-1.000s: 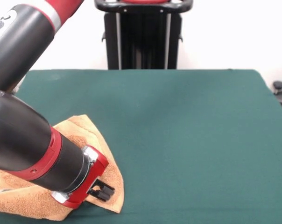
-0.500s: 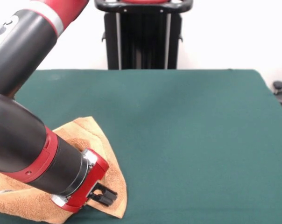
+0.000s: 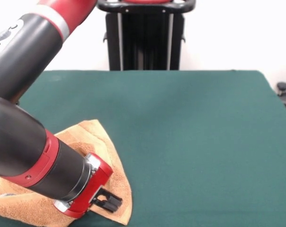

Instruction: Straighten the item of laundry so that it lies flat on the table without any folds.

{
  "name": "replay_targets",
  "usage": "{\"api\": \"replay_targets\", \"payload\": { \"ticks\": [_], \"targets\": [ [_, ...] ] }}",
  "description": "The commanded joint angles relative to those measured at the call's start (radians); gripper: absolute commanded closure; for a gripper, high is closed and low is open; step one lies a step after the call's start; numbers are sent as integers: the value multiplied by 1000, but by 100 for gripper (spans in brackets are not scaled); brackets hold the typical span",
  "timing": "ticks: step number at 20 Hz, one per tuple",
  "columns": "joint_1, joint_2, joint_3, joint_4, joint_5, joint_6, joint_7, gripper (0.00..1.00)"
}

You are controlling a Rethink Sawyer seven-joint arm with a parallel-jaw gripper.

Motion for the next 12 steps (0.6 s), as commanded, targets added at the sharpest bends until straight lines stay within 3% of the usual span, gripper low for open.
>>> {"api": "replay_targets", "payload": {
  "ticks": [1,6,12],
  "targets": [
    [109,172,-46,83,-39,-202,385,100],
    [119,176,-47,92,28,-231,453,100],
    [120,164,-92,131,105,-317,416,100]
  ]
}}
